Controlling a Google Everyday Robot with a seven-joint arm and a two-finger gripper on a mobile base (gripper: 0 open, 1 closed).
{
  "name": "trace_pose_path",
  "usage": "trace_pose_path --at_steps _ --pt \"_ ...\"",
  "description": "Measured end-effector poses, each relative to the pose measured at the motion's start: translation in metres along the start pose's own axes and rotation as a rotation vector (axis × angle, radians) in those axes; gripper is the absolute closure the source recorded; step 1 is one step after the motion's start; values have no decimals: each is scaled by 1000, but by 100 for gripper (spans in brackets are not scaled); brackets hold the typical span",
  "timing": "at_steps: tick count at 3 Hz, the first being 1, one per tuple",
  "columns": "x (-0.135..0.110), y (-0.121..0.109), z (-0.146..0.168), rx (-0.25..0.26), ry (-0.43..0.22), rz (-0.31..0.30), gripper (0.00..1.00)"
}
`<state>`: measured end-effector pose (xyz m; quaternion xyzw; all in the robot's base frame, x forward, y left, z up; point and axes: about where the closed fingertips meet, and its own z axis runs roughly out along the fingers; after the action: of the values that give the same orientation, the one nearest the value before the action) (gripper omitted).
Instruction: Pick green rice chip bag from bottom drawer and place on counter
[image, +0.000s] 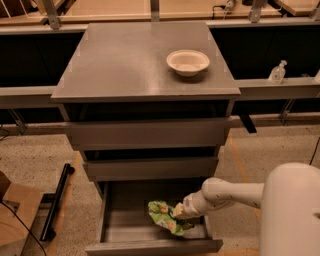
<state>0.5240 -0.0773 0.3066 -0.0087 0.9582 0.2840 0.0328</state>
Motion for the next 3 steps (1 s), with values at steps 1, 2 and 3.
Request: trace_pose_path --at_steps 1,2,3 --pt "-28 1 -78 2 -22 -47 100" --pt "-67 10 -176 41 -44 -105 100" --pt "-91 31 -266 107 -38 -164 100"
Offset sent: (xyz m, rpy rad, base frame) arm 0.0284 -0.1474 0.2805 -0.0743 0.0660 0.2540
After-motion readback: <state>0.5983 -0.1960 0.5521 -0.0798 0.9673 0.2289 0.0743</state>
